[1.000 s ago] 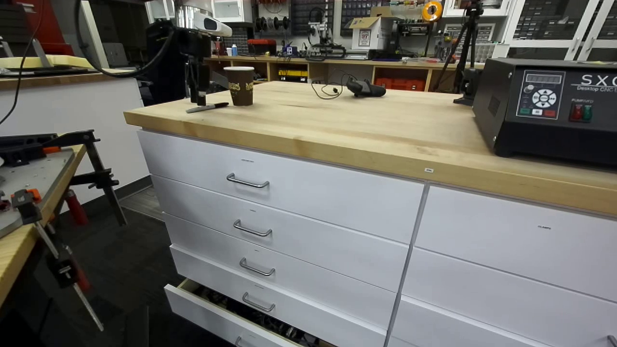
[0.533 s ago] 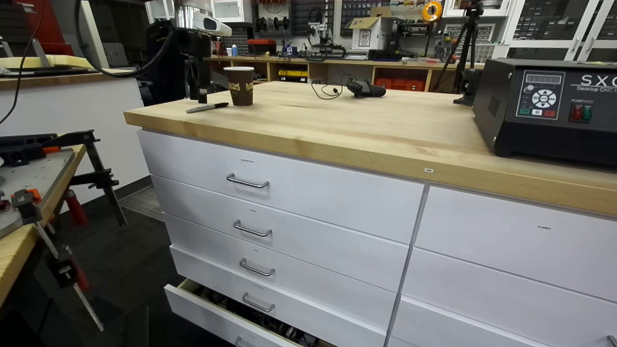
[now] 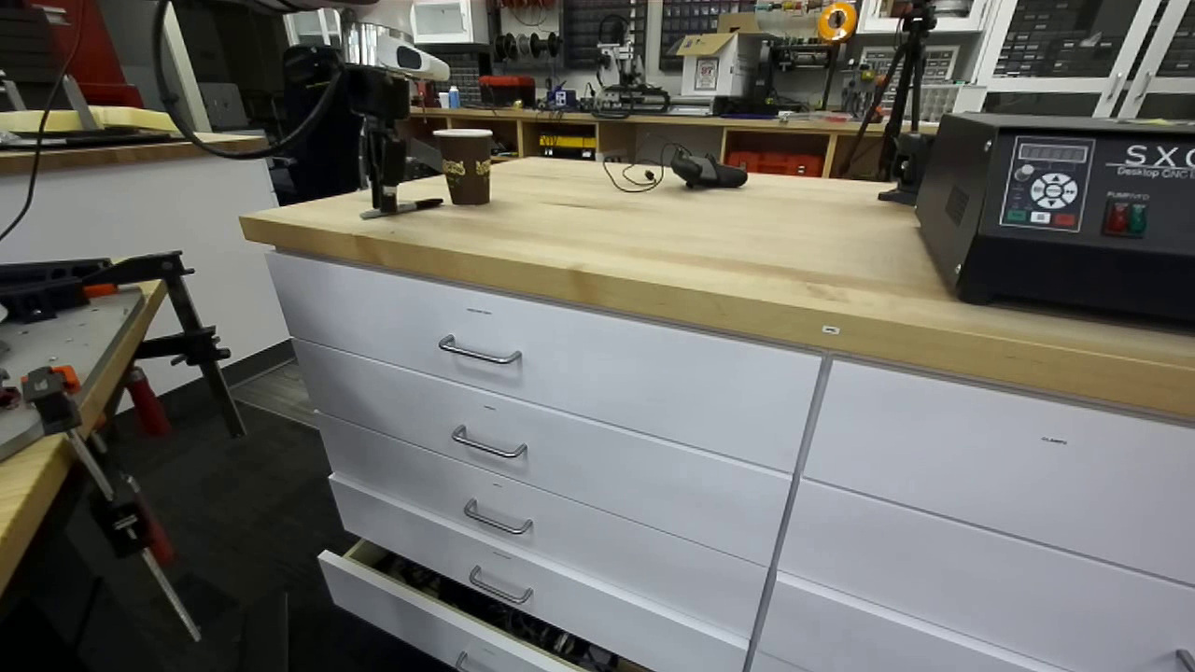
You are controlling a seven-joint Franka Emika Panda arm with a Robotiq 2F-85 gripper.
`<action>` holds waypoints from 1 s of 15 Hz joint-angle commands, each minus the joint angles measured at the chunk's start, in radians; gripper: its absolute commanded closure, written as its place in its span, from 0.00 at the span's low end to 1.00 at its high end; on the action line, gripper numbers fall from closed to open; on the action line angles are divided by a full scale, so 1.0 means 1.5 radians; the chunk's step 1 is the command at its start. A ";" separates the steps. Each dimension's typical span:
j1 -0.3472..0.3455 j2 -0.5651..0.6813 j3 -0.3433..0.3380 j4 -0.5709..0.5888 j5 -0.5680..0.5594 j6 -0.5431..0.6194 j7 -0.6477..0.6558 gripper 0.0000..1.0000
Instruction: Put the marker inside the cup
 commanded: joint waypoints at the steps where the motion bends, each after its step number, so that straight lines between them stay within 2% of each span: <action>1: 0.016 0.020 -0.011 0.015 -0.012 0.014 0.021 0.92; 3: 0.019 0.020 -0.011 0.019 -0.011 0.011 0.020 1.00; 10: 0.007 -0.031 -0.002 0.004 0.002 -0.052 -0.022 0.97; 15: 0.001 -0.095 0.004 -0.003 -0.001 -0.154 -0.047 0.97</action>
